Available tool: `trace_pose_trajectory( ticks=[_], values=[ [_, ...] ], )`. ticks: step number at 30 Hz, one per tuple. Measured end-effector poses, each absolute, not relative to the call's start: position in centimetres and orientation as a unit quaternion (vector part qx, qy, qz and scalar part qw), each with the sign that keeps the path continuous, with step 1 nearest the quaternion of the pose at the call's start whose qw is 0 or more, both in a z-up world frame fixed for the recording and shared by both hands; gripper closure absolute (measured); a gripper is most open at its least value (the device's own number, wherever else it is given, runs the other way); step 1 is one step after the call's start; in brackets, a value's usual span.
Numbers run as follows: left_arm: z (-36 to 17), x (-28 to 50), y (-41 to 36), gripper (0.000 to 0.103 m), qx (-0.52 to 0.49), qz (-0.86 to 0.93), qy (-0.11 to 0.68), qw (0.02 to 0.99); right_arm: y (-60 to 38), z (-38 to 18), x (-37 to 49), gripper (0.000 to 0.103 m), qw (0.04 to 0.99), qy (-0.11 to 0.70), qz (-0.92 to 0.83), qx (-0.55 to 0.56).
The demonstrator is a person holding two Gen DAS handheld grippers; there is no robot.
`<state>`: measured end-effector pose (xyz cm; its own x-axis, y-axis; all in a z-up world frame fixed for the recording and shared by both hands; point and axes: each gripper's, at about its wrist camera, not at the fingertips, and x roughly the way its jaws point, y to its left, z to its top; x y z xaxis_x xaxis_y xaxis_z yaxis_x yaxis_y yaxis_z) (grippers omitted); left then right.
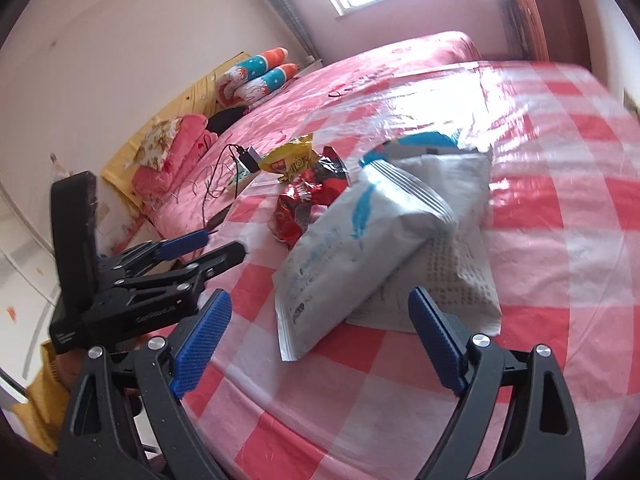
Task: Collect trash
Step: 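Bring both open tools back over the remaining table items, then grasp the red Tim Tam bag with the left tool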
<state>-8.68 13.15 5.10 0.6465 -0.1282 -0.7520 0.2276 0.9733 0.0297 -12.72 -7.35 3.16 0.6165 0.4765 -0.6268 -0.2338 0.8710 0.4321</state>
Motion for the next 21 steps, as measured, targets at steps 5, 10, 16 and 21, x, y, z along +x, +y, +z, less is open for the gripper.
trace_pose_trajectory(
  ticks=[5,10,16,21],
  values=[
    [4.7,-5.8,11.5,0.031,0.066,-0.136,0.426,0.892,-8.2,3.1,-12.6,0.016,0.877,0.393,0.209,0.18],
    [4.4,-3.3,11.0,0.031,0.064,-0.145,0.431,0.888,-8.2,3.2,-12.7,0.018,0.875,0.394,0.215,0.183],
    [3.8,-1.1,10.7,0.031,0.073,-0.156,0.441,0.881,-7.9,3.2,-12.3,0.019,0.873,0.396,0.217,0.181],
    [3.4,0.1,10.9,0.032,0.052,-0.165,0.444,0.879,-7.5,3.3,-11.7,0.023,0.874,0.397,0.216,0.178]
  ],
)
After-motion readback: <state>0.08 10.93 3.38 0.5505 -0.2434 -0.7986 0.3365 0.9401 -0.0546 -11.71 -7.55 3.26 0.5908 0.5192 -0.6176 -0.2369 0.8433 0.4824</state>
